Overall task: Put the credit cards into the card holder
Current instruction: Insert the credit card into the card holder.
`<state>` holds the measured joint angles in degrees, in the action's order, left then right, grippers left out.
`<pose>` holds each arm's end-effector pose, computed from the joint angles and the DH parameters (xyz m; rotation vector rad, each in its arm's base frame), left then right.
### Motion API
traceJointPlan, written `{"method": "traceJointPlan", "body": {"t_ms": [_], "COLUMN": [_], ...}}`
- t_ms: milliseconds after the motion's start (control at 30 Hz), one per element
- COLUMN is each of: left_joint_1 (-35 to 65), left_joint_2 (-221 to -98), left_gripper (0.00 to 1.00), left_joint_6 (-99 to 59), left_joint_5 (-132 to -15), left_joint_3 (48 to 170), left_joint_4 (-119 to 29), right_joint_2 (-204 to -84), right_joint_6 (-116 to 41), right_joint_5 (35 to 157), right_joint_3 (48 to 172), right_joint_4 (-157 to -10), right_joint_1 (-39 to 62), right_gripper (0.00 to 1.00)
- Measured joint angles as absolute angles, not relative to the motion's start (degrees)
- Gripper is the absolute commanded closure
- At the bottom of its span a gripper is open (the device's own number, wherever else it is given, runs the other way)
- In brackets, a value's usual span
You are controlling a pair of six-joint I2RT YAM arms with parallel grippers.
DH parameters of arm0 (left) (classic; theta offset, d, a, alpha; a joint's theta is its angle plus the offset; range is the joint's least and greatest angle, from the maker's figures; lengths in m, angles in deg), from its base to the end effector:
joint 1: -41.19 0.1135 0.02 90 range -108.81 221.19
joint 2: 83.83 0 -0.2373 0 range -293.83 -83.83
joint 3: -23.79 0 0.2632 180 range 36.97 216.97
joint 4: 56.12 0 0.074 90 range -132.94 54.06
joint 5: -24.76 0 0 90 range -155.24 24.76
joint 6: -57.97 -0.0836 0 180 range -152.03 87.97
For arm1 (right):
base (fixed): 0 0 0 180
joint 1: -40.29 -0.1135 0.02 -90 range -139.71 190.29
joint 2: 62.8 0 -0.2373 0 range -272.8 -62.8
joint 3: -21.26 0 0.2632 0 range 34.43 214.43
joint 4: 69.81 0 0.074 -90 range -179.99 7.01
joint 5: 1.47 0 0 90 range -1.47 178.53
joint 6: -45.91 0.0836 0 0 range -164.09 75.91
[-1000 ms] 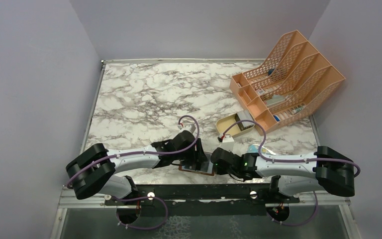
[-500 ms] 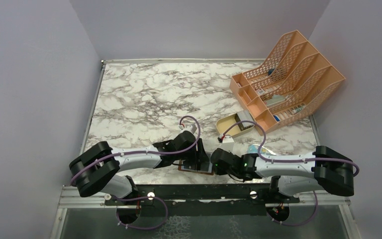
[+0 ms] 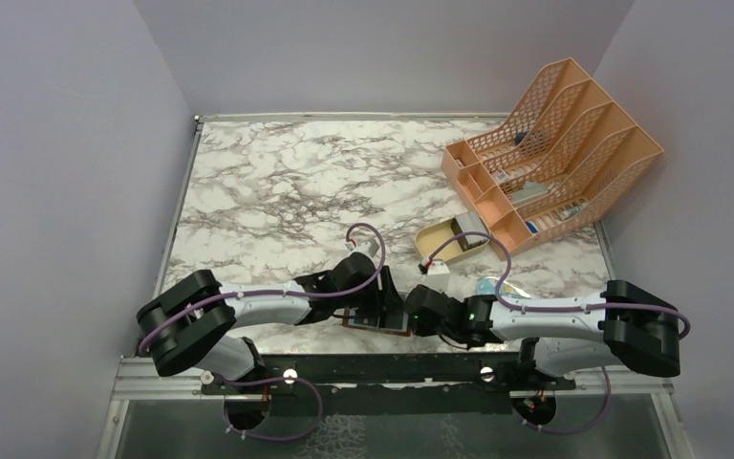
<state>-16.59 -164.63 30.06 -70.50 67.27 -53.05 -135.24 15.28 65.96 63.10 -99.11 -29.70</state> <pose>0.1594 -0.2673 0.0863 -0.0421 2.5712 -1.0875 0.1160 0.2247 0.0750 -0.0993 2.5413 0.4005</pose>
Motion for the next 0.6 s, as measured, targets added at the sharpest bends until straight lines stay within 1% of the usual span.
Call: {"method": "traceJointPlan", "body": {"t_ms": [233,600], "left_joint_1": [-16.59,-16.56], "left_joint_2": [-164.47,-161.2], "left_gripper": [0.39,0.39], "left_joint_6": [30.49,29.75], "left_joint_5": [-71.39,-68.79], "left_joint_3": [66.66,66.88], "left_joint_4": [-54.89,-49.53], "right_joint_2": [-135.0,-128.99], "right_joint_6": [15.65,15.57], "right_joint_5": [65.96,65.96], "right_joint_3": [63.08,63.47], "right_joint_4": [-99.39,-102.54], "right_joint_1": [-29.7,-29.7], "right_gripper": [0.87,0.87]}}
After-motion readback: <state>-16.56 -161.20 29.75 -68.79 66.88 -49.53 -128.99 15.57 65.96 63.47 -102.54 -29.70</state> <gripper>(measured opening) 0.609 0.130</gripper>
